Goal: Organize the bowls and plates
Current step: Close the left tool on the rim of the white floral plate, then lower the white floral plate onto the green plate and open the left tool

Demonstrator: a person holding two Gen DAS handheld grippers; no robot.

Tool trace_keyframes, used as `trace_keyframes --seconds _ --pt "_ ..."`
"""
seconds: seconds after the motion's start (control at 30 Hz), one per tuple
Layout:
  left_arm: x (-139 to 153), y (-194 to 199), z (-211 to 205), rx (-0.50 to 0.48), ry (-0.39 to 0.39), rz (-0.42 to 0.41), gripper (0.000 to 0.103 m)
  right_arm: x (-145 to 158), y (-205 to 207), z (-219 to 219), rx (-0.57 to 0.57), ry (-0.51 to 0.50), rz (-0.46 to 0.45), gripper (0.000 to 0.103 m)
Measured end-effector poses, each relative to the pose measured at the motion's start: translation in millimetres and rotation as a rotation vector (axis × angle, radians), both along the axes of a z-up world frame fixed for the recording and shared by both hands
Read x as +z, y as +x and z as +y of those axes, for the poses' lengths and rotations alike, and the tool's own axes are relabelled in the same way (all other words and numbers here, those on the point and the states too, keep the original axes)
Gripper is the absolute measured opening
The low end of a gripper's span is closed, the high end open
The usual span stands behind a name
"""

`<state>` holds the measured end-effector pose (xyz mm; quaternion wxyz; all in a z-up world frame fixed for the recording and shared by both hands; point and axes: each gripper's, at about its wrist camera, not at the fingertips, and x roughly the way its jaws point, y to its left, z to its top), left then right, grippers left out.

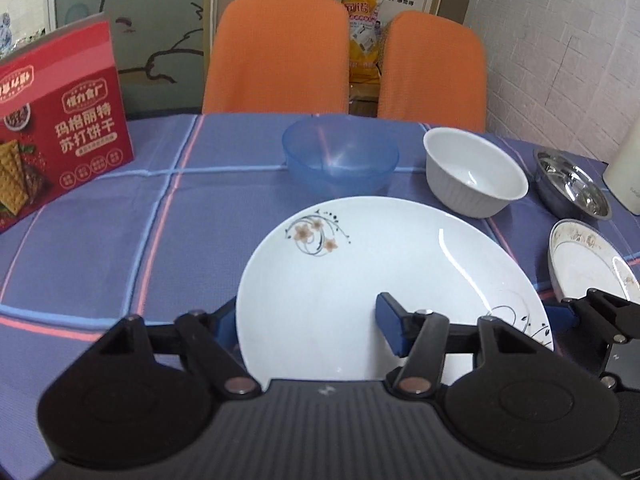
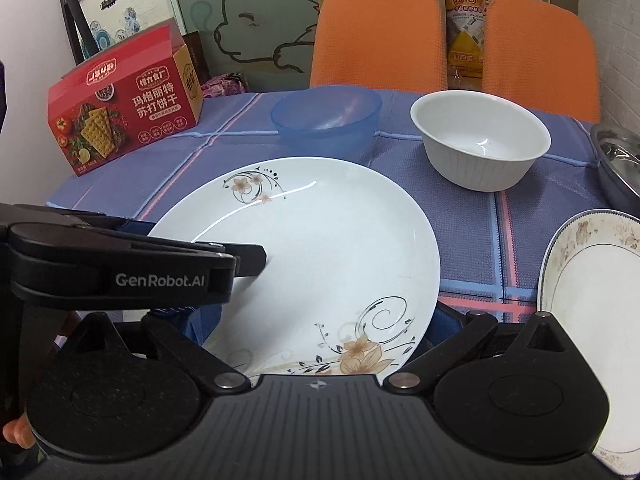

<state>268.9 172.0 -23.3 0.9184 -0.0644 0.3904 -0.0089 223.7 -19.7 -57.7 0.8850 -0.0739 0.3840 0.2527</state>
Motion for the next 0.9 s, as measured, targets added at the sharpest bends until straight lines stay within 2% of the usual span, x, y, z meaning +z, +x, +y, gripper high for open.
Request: trace_keyframes --seconds 0.13,0.37,0.63,0.9 --pt "15.9 -7.8 -3.2 -0.011 0.013 -0.052 0.058 13.7 -5.3 -0.7 -0.003 0.015 -0.063 0.091" --pt "24.9 -42.8 -8.3 -0.012 -0.006 -0.071 0.058 27.5 -21.9 -6.4 -0.011 0.053 -0.125 0.091" --pt "30.4 -118.9 -24.7 -0.025 0.001 -0.068 0.058 35.2 -81.3 -16.6 0.003 0.066 -0.122 0.091" --pt "12.5 -178.2 -40.2 -0.024 0.009 -0.031 0.058 22.6 -145.4 -27.2 -0.011 0.079 -0.075 0.091"
